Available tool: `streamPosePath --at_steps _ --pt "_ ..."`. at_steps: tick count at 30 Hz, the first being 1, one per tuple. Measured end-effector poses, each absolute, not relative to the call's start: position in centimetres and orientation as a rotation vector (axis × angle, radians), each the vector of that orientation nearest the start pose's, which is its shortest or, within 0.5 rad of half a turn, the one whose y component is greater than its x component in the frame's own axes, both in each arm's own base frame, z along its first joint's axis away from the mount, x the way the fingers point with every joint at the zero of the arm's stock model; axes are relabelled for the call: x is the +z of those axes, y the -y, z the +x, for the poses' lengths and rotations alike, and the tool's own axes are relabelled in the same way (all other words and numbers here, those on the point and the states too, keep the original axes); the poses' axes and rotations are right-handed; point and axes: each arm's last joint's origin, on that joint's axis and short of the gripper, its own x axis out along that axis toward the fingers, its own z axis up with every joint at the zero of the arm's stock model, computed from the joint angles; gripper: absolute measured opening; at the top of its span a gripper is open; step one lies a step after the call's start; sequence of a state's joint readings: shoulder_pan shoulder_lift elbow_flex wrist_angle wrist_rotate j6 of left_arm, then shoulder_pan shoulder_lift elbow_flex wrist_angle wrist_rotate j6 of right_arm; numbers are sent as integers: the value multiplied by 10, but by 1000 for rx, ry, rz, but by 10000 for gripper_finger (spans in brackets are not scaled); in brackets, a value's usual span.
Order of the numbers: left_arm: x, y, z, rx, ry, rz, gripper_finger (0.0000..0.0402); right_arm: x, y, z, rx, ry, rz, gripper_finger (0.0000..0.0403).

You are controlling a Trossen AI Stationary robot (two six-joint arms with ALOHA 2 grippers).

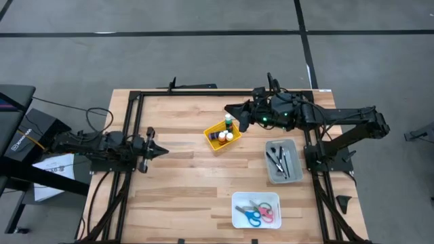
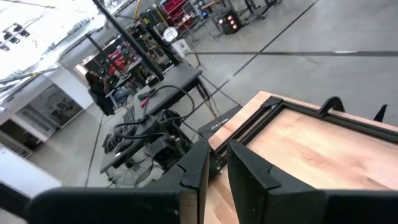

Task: Pick & Place Paint Supplies
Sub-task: Return to Home Position

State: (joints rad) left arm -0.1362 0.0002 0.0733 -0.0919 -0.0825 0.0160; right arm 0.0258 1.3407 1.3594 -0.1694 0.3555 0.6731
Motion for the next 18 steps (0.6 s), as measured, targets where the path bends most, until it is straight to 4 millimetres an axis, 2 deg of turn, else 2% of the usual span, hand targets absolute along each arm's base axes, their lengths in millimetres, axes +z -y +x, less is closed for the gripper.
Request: streamPosePath --at_steps 4,14,18 --pt "169 9 97 -37 38 -25 3 411 1 298 -348 -41 638 54" --pt "169 6 97 -13 35 63 3 409 -3 298 -321 -69 618 54" --pt "169 2 97 36 32 41 3 409 -4 298 -274 -92 612 54"
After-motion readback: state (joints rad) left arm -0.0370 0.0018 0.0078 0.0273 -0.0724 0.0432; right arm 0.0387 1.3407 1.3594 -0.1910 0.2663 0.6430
